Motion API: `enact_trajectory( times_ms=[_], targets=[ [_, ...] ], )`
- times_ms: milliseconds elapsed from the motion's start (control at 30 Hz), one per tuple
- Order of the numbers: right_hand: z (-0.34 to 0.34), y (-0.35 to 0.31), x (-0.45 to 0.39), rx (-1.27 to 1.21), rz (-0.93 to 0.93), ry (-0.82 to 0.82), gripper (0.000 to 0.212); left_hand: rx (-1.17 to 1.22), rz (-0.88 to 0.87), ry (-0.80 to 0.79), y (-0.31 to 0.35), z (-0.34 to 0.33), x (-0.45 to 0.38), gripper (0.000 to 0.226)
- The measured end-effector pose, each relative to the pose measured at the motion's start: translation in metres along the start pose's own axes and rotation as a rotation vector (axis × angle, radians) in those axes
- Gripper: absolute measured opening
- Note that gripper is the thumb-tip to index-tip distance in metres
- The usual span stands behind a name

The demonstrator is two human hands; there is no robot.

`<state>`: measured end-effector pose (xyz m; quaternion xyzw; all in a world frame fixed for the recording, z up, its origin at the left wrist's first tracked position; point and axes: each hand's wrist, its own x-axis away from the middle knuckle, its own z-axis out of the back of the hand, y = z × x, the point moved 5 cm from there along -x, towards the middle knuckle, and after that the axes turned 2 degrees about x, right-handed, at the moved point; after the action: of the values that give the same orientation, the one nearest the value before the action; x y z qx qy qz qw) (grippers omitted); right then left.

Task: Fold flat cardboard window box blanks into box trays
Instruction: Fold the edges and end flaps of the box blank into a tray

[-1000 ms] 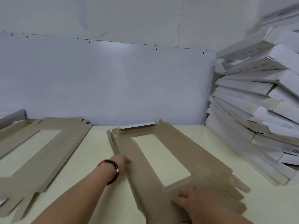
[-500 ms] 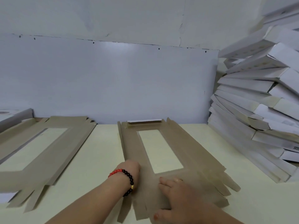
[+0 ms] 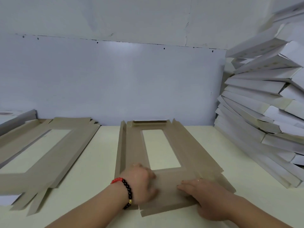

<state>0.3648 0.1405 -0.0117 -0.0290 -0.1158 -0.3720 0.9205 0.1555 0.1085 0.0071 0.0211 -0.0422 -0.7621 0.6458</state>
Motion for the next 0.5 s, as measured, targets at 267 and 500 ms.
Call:
enact_trajectory(
  times_ms=[267,500],
  targets=[
    [-0.001,0.011,-0.011,0.026,0.015,0.127,0.065,-0.171,0.004,-0.085,0.051,-0.015,0.015,0.028],
    [0.005,0.032,-0.003,-0.106,-0.033,0.186,0.023,-0.072,0.04,-0.172,0.021,0.0,0.013,0.023]
  ],
)
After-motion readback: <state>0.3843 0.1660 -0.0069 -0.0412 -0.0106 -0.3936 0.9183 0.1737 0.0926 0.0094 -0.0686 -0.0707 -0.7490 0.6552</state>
